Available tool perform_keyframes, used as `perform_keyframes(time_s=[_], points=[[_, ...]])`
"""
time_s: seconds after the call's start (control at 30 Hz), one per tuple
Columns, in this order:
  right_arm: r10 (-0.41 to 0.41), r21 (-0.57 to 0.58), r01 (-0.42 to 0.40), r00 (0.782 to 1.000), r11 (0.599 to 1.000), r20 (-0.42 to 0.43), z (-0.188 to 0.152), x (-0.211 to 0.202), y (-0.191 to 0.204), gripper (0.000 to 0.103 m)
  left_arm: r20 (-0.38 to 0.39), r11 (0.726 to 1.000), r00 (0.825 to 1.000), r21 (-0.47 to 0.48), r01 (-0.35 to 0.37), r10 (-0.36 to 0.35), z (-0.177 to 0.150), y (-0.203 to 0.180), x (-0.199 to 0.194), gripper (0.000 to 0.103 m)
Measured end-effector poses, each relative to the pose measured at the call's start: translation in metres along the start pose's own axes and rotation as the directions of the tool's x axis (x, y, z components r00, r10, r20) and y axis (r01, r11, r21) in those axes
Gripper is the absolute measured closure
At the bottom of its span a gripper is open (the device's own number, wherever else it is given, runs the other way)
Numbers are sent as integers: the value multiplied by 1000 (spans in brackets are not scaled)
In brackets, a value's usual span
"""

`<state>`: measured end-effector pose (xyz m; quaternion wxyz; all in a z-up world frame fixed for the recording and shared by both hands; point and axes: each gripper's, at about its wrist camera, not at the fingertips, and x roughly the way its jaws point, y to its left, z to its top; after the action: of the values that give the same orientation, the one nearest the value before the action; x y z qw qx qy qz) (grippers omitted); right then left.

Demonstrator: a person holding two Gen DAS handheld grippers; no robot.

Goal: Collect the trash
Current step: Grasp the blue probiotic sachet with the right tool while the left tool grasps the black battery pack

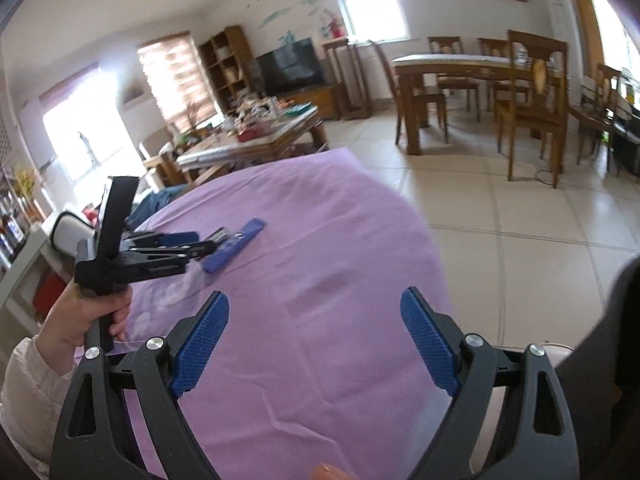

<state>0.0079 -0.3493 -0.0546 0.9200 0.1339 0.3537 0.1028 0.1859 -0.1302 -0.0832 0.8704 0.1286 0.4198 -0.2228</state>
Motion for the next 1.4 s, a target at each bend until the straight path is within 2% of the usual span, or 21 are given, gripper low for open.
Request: perform_keyframes(time_s=[0.13, 0.27, 0.3, 0.33, 0.43, 0.5, 0.6, 0.77, 0.83, 0.87, 0.9, 0.97, 1.07, 1.13, 1.2, 1.23, 1.3, 1.33, 1.4], points=[[19, -53, -22, 998, 998, -54, 12, 26, 29, 17, 1, 1000, 1000, -5, -28, 28, 4, 4, -2, 67], [28, -88, -39, 993, 995, -117, 26, 61, 56, 31, 7, 997, 999, -65, -36, 37, -2, 22, -9, 70], [21, -100, -35, 990, 994, -138, 29, 72, 64, 36, 16, 996, 999, -84, -27, 29, -5, 29, -12, 74], [17, -107, -34, 989, 994, -150, 30, 78, 69, 36, 32, 994, 999, -108, -10, 14, -5, 35, -14, 86], [-16, -141, -10, 983, 990, -184, 35, 102, 87, 36, 71, 983, 997, -182, 21, -8, -13, 53, -24, 88], [-40, -156, 8, 978, 988, -205, 38, 115, 96, 45, 87, 975, 996, -216, 45, -26, -17, 61, -27, 88], [-86, -185, 43, 969, 982, -231, 39, 133, 108, 50, 90, 974, 995, -216, 61, -42, -19, 62, -29, 88], [-171, -249, 109, 955, 962, -242, 33, 149, 119, 55, 39, 981, 997, -184, 67, -60, -22, 54, -21, 88], [-178, -272, 111, 955, 956, -235, 31, 150, 124, 66, 43, 984, 997, -168, 64, -57, -22, 51, -22, 87], [-176, -280, 107, 956, 954, -235, 31, 149, 126, 78, 32, 985, 999, -163, 48, -43, -22, 50, -21, 83], [-178, -289, 107, 956, 951, -234, 31, 149, 126, 84, 30, 987, 999, -160, 33, -29, -24, 49, -20, 78], [-182, -302, 108, 956, 947, -229, 29, 147, 128, 86, 25, 988, 1000, -152, -6, 10, -24, 47, -21, 31], [-123, -255, 60, 963, 965, -241, 30, 144, 121, 87, 6, 991, 1000, -133, 13, -12, -21, 43, -16, 29], [-51, -186, 4, 967, 982, -249, 28, 136, 110, 87, 7, 991, 1000, -129, 25, -24, -20, 45, -15, 30], [-5, -146, -32, 970, 989, -242, 26, 127, 102, 87, 14, 990, 1000, -140, 25, -23, -20, 50, -15, 47], [6, -132, -38, 972, 990, -236, 23, 121, 98, 87, 13, 990, 1000, -141, 8, -6, -20, 53, -15, 64], [26, -109, -52, 974, 993, -226, 23, 114, 93, 87, 17, 986, 1000, -165, -1, 4, -21, 61, -16, 81], [39, -94, -61, 975, 994, -219, 22, 107, 89, 87, 20, 981, 1000, -194, 10, -6, -22, 66, -17, 98], [48, -80, -66, 978, 995, -202, 21, 97, 83, 87, 24, 976, 1000, -215, 24, -19, -25, 69, -18, 102]])
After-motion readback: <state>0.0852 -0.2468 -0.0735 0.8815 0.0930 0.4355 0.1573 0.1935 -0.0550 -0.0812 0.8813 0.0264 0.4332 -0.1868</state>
